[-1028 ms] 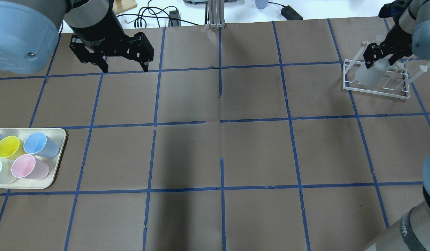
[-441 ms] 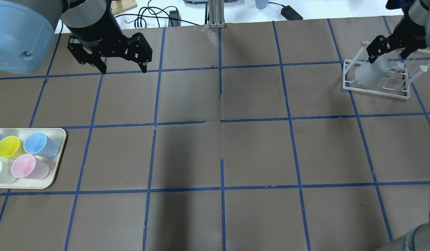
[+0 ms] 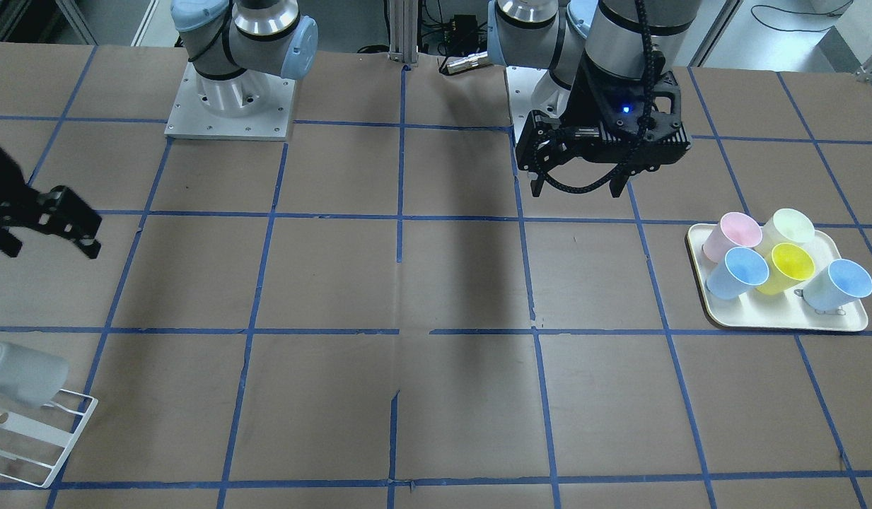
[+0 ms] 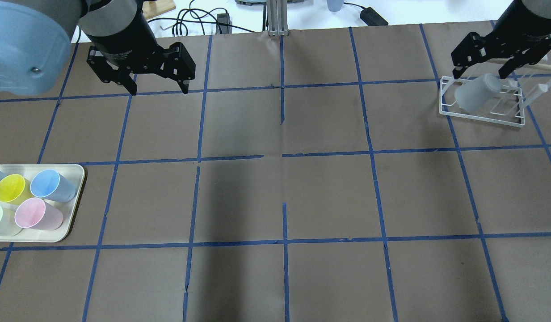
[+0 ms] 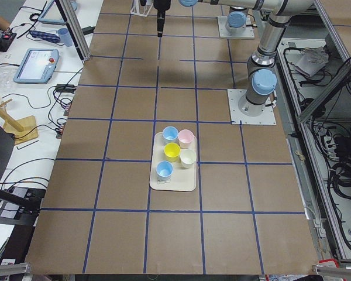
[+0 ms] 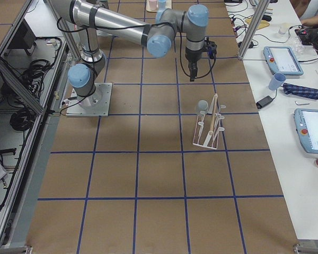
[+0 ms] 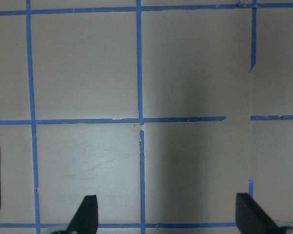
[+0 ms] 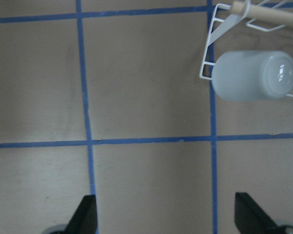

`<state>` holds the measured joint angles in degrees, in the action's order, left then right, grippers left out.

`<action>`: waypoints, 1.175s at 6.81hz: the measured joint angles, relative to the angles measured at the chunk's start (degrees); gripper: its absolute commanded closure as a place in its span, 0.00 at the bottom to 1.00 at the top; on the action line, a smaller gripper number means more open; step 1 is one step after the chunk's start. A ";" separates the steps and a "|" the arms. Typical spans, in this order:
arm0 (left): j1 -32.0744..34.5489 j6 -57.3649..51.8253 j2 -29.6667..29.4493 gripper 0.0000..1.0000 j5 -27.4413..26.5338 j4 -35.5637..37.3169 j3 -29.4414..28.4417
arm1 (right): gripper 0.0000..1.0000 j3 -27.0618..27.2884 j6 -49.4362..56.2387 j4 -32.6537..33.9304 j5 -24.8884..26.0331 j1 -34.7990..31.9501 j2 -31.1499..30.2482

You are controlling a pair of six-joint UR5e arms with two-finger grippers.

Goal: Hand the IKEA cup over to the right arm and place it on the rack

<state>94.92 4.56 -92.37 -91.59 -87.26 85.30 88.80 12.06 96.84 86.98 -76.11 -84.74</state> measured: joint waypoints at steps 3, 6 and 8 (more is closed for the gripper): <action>0.00 0.01 -0.04 0.00 -0.05 0.07 0.04 | 0.00 0.47 -12.69 -6.22 -0.34 -13.16 -4.08; -0.11 0.01 -0.05 0.00 -0.04 0.13 0.04 | 0.00 3.96 -14.10 -10.64 -0.04 -16.38 -8.86; -0.16 0.01 -0.09 0.00 -0.07 0.16 0.01 | 0.00 6.58 -13.04 -11.21 0.11 -15.02 -11.54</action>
<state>94.76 4.57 -92.46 -91.66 -87.10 85.32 95.39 -0.99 85.63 87.09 -91.13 -96.28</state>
